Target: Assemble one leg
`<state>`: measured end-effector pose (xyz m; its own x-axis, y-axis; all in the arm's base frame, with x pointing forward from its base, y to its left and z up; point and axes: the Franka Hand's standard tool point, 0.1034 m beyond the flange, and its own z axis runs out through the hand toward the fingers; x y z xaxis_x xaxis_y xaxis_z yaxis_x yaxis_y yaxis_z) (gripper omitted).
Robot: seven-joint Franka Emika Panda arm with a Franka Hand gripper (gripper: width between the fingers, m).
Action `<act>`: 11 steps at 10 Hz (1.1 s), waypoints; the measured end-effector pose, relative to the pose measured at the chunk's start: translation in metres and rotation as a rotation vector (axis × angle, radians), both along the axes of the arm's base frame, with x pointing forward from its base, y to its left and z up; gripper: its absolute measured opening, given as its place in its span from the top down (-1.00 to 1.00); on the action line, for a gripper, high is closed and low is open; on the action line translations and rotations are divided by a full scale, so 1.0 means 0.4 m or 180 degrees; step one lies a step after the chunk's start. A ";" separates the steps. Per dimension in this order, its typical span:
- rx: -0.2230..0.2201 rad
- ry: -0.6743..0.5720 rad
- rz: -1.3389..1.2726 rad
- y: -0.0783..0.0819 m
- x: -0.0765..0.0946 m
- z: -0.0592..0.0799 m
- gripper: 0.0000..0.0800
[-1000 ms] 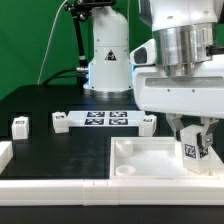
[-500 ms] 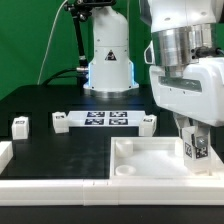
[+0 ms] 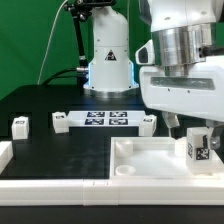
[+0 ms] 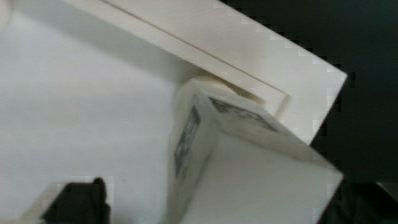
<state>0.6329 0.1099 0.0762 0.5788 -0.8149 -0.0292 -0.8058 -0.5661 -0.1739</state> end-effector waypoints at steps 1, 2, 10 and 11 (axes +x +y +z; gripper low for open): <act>-0.0031 -0.0005 0.0311 0.003 -0.001 0.001 -0.61; -0.0087 0.0006 0.0686 0.008 -0.002 0.005 -0.62; -0.0463 -0.0110 0.3063 0.004 0.006 -0.004 -0.62; -0.0463 -0.0104 0.3099 0.002 0.004 -0.006 -0.50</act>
Offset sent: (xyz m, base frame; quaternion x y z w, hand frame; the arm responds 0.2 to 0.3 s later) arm 0.0076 0.0096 0.0060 -0.0647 -0.0156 -0.2406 0.9684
